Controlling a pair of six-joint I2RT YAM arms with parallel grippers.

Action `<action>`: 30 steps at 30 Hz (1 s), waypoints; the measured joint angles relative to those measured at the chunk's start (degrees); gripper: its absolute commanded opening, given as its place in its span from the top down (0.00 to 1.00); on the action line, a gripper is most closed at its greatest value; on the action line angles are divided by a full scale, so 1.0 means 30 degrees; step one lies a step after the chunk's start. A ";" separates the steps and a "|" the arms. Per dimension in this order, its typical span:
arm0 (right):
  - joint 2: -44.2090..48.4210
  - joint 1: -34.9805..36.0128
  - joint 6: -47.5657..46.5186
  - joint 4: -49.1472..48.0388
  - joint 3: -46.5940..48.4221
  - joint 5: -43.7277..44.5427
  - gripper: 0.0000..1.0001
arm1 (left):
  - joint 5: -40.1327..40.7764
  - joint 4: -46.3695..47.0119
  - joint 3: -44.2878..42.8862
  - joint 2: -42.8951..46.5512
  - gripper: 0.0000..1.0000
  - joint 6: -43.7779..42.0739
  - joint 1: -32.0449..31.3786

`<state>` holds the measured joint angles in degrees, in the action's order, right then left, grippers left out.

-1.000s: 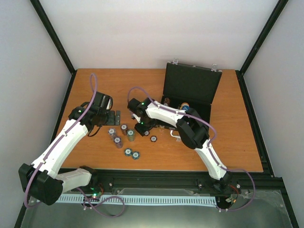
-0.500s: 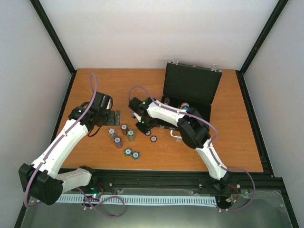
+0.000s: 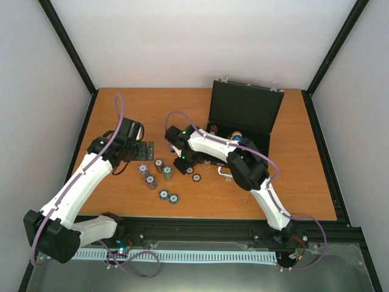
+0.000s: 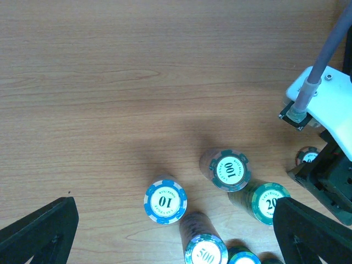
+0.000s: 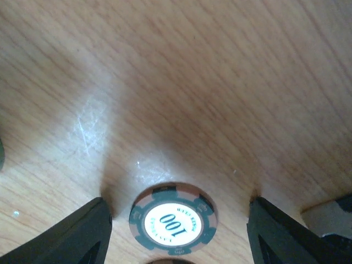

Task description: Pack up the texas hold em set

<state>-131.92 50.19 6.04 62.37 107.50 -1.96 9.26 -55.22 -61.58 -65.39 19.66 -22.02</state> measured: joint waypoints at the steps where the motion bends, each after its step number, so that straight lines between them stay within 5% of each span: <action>1: 0.0058 0.0000 -0.0007 -0.0007 -0.0109 0.0000 0.32 | 0.0000 0.0000 0.0000 0.0029 0.00 0.0000 0.0000; 30: 0.0525 0.0109 0.0270 -0.0015 -0.0954 -0.0168 0.58 | -0.0007 0.0124 0.0000 0.0066 0.00 0.0000 0.0000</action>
<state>-130.34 50.52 6.85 62.33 104.64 -2.46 9.23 -54.85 -61.58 -65.19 19.66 -22.02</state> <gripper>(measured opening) 0.434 0.998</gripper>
